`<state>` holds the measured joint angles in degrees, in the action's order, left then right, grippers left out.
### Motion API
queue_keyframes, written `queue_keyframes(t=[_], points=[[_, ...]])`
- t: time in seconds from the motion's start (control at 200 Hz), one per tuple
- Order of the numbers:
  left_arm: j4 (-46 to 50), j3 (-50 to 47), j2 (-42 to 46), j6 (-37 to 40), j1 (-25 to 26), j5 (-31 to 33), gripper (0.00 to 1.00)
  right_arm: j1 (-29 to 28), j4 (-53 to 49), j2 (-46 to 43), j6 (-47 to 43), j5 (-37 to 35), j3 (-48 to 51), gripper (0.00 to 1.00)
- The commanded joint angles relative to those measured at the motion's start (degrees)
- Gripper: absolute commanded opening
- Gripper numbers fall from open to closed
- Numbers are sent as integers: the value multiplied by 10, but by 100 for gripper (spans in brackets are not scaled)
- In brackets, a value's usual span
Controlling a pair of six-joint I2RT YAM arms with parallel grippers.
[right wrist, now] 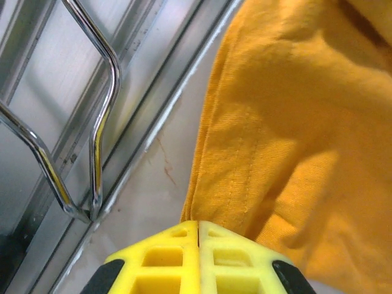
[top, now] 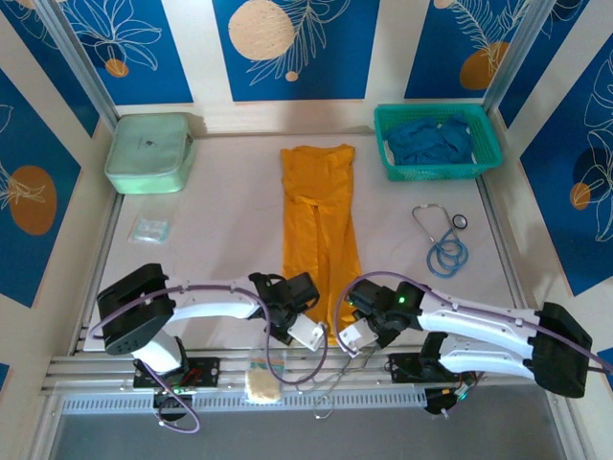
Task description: Fold and stack the t-shirts
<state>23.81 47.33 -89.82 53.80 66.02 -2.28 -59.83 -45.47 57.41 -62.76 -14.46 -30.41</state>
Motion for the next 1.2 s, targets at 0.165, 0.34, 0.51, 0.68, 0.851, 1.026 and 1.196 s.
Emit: queue_keyframes(t=[0.165,0.34,0.51,0.68,0.851,1.026,1.196], points=[[-84,-9,60,-26,-7,139,0,6,-30,-47,43,-9,-28,0],[-75,-1,86,-14,-7,154,0,21,-15,-39,65,-32,-57,0],[-45,11,114,7,-8,170,0,58,23,-22,75,-39,-101,0],[-44,4,151,26,-33,176,0,107,56,18,70,-23,-146,0],[-58,17,166,48,-101,142,0,155,76,89,69,-25,-201,0],[-84,55,141,65,-176,87,0,199,105,157,81,-24,-271,0],[-112,111,80,73,-234,33,0,241,141,220,97,-21,-332,0]])
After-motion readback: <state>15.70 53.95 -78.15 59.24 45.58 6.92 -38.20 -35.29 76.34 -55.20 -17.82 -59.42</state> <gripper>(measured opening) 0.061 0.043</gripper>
